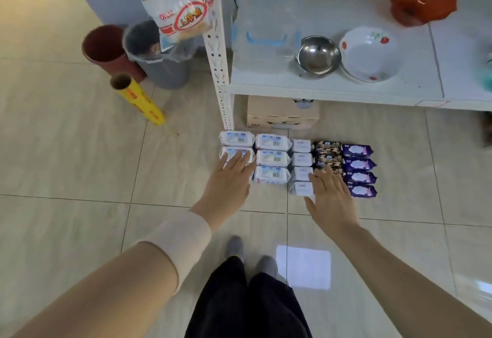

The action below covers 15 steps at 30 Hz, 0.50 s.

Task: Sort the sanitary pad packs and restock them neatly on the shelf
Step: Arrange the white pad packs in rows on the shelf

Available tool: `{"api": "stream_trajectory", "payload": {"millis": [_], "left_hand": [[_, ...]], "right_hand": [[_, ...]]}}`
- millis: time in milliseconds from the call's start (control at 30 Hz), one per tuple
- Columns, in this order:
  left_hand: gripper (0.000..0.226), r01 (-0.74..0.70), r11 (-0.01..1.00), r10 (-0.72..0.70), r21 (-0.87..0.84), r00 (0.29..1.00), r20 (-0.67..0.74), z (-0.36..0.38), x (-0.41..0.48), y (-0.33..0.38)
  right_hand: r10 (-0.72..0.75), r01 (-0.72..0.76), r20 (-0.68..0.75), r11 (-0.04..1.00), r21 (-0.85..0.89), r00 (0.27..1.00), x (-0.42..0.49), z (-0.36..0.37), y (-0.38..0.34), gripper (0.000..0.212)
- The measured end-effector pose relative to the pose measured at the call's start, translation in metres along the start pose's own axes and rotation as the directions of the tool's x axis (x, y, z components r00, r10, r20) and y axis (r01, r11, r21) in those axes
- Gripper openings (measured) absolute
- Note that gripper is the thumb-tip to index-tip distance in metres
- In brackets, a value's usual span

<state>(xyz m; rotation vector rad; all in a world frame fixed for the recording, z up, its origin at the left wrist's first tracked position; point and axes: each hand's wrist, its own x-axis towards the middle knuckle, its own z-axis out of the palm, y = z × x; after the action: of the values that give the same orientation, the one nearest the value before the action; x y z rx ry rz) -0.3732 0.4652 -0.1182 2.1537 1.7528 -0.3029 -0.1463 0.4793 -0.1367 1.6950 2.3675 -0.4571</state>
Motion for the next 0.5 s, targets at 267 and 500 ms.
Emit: {"api": "stream_trajectory", "payload": {"millis": [267, 500], "left_hand": [[0.057, 0.051, 0.996, -0.038, -0.067, 0.981, 0.190, 0.097, 0.018, -0.011], [0.063, 0.171, 0.981, -0.145, -0.095, 0.961, 0.236, 0.243, 0.069, -0.036]], "right_hand": [[0.113, -0.125, 0.234, 0.991, 0.037, 0.966, 0.012, 0.083, 0.007, 0.065], [0.162, -0.209, 0.338, 0.972, 0.109, 0.927, 0.079, 0.216, 0.052, 0.080]]}}
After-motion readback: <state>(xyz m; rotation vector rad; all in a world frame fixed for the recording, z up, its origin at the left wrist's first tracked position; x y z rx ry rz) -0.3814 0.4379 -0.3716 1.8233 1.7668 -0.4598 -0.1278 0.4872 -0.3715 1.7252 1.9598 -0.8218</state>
